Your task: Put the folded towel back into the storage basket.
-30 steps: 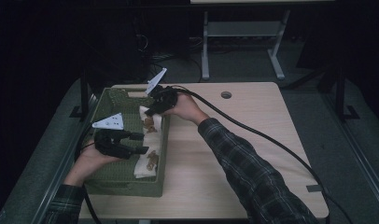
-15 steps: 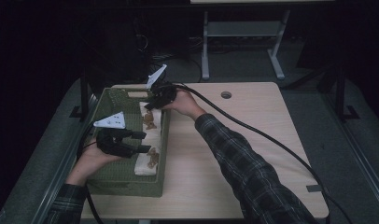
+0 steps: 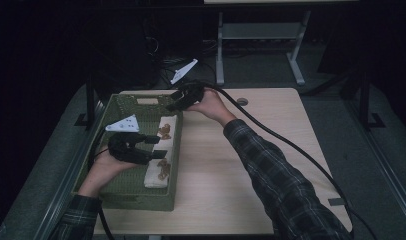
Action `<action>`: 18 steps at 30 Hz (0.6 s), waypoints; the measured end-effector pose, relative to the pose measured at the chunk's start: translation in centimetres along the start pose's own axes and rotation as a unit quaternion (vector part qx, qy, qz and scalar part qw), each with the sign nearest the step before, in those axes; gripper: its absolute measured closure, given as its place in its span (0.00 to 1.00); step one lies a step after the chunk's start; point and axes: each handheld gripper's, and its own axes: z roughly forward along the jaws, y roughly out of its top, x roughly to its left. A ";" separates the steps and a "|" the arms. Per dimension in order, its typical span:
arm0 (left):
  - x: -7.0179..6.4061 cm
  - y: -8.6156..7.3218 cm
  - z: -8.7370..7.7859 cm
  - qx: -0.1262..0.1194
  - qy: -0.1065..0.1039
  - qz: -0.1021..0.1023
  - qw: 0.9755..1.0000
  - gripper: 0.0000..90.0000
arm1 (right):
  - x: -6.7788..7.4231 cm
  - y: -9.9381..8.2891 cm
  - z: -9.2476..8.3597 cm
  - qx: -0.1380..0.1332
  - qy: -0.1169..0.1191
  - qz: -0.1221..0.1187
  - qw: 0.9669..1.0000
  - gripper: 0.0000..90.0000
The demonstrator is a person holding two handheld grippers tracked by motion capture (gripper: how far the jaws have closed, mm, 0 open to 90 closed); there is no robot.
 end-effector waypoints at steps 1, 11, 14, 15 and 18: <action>-0.1 0.3 0.2 0.000 0.001 0.000 1.000 0.40 | 0.0 -0.3 -0.5 0.002 -0.003 0.003 1.000 0.44; -1.8 2.7 2.8 0.005 0.018 0.003 1.000 0.36 | -0.3 -3.4 -4.7 -0.004 -0.009 0.022 1.000 0.41; -2.3 3.3 3.4 0.006 0.020 0.006 1.000 0.35 | -0.2 -4.2 -5.8 -0.005 -0.010 0.024 1.000 0.40; -2.5 3.5 3.6 0.007 0.020 0.007 1.000 0.35 | -0.2 -4.5 -6.2 -0.006 -0.011 0.023 1.000 0.39; -3.0 4.1 4.2 0.006 0.018 0.009 1.000 0.35 | -0.2 -5.3 -7.3 -0.007 -0.013 0.026 1.000 0.39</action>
